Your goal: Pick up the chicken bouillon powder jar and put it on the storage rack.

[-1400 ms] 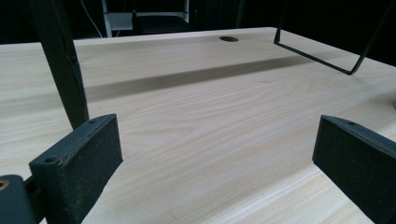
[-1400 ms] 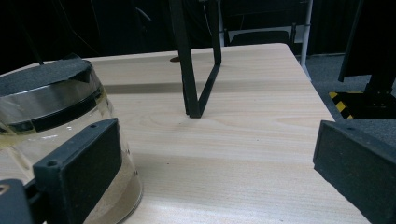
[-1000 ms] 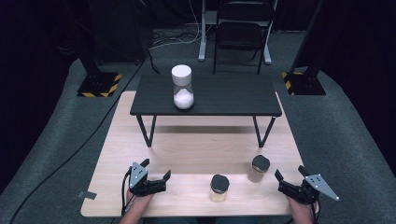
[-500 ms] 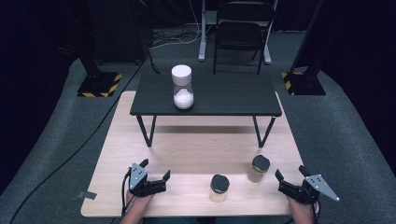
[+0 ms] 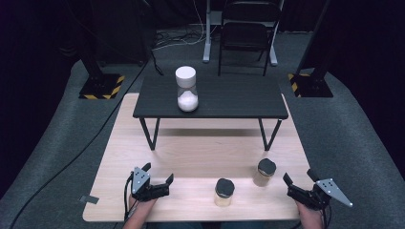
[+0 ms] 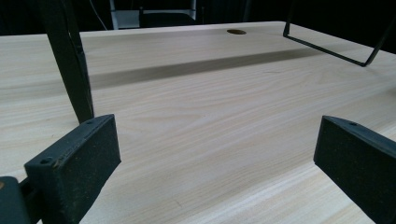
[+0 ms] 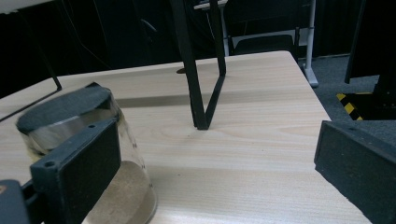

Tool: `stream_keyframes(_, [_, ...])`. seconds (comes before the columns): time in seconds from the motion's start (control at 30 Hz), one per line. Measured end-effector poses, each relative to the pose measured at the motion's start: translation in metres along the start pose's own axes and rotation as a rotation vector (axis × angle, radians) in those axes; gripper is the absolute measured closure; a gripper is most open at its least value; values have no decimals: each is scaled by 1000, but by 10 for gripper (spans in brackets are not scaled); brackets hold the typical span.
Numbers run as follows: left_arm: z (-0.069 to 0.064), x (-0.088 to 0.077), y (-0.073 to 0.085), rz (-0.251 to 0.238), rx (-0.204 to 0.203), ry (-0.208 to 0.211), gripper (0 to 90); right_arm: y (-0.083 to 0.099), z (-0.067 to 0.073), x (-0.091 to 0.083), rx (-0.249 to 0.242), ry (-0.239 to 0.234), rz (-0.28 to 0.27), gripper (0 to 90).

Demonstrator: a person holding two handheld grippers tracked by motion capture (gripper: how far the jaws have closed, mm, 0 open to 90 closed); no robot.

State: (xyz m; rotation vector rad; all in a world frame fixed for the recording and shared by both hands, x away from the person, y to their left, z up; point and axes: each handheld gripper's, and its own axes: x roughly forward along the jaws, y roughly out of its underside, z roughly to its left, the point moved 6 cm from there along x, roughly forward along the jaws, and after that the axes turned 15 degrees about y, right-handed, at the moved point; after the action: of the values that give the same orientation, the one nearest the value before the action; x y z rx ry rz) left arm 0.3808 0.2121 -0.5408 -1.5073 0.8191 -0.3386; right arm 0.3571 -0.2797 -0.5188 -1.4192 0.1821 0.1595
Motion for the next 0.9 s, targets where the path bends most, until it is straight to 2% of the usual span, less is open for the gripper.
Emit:
stream_keyframes(0.2, [-3, 1, 1, 9, 21, 4, 0, 2, 2, -2, -12, 2, 6, 0])
stream_keyframes(0.37, [-3, 1, 1, 6, 21, 4, 0, 2, 2, -4, -5, 6, 1, 0])
stream_keyframes(0.6, [-3, 1, 1, 5, 22, 5, 0, -4, 11, -19, -8, -8, -38, 1])
stream_keyframes(0.7, [-3, 1, 1, 6, 23, 7, 0, -4, 15, -23, -25, -12, -50, 1])
stream_keyframes(0.9, [-3, 1, 0, 0, 23, 13, 0, -6, 19, -29, -13, -19, -65, 2])
